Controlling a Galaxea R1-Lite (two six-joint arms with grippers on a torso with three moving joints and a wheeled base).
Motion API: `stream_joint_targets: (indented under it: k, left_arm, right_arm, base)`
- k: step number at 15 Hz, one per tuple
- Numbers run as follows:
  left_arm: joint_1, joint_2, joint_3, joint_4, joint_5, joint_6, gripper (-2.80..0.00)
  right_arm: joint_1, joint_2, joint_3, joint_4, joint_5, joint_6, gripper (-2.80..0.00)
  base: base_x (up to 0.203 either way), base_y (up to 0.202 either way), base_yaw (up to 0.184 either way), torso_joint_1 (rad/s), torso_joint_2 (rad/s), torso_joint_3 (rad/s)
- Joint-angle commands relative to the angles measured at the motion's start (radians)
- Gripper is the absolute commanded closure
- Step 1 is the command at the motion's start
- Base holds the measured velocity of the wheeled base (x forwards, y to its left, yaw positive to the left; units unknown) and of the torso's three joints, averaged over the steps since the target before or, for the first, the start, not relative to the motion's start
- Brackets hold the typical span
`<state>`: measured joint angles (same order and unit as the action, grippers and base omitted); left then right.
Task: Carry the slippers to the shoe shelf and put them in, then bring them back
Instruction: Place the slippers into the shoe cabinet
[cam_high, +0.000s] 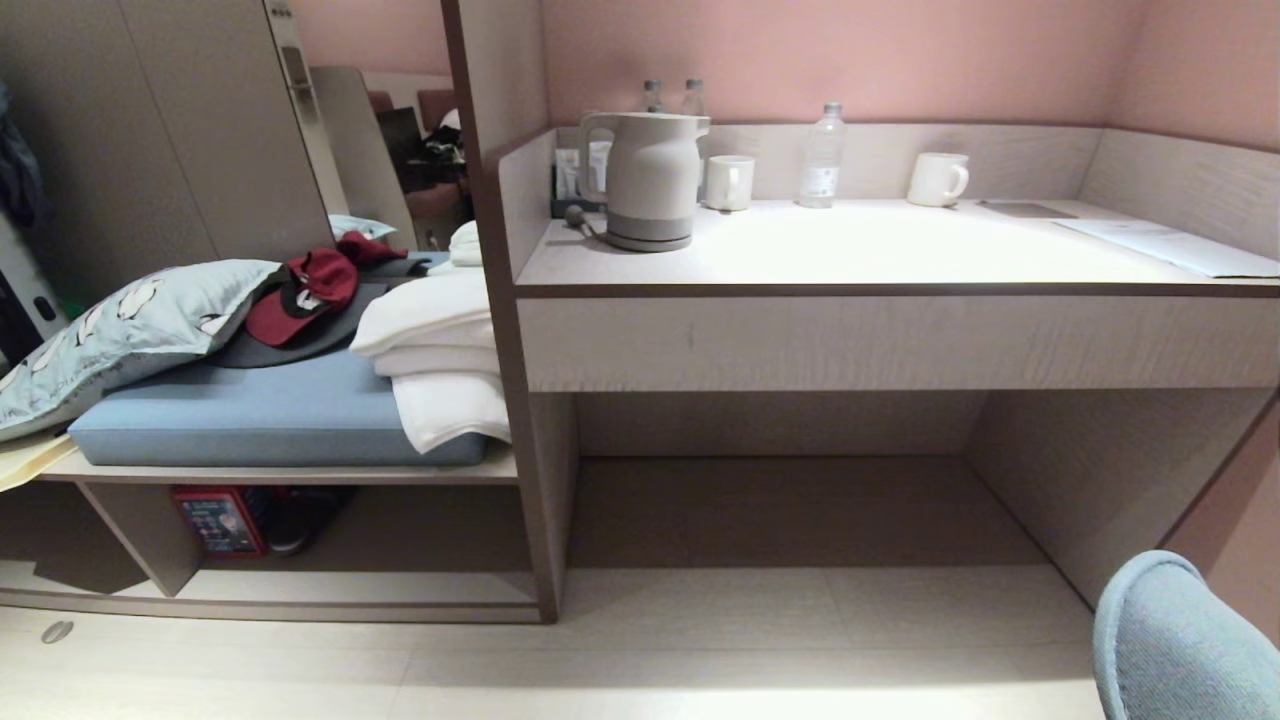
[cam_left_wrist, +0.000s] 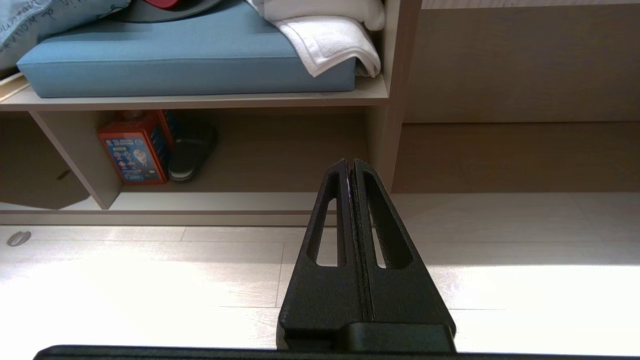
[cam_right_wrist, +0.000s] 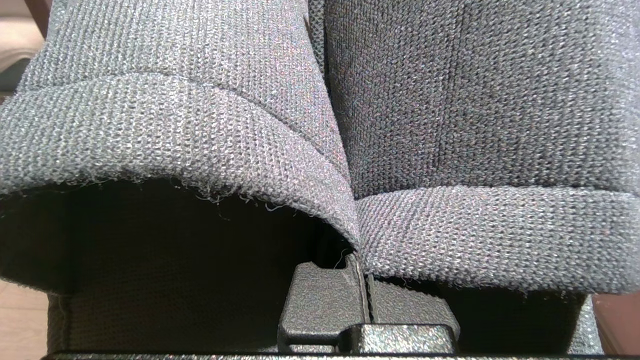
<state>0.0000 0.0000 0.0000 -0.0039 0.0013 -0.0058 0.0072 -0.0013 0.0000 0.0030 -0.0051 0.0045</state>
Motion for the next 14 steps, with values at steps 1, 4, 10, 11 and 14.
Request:
stream_joint_targets:
  k: [1,4,10,11,14]
  left_arm:
    - [0.000,0.000,0.000,-0.001,0.000,-0.002,0.00]
    - [0.000,0.000,0.000,-0.001,0.000,-0.002,0.00]
    - [0.000,0.000,0.000,-0.001,0.000,-0.002,0.00]
    - [0.000,0.000,0.000,-0.001,0.000,-0.002,0.00]
    - [0.000,0.000,0.000,-0.001,0.000,0.000,0.00]
  right_arm:
    - [0.000,0.001,0.002,0.000,0.001,0.000,0.00]
    - [0.000,0.001,0.002,0.000,-0.001,0.000,0.00]
    - [0.000,0.001,0.002,0.000,-0.001,0.000,0.00]
    - [0.000,0.001,0.002,0.000,-0.001,0.000,0.00]
    - [0.000,0.001,0.002,0.000,0.001,0.000,0.00]
  base:
    - [0.000,0.000,0.000,0.000,0.00,0.000]
    - [0.000,0.000,0.000,0.000,0.00,0.000]
    - [0.000,0.063,0.001,0.002,0.00,0.001]
    - [0.000,0.201,-0.002,0.001,0.00,0.006]
    - [0.000,0.195,-0.001,0.006,0.00,0.003]
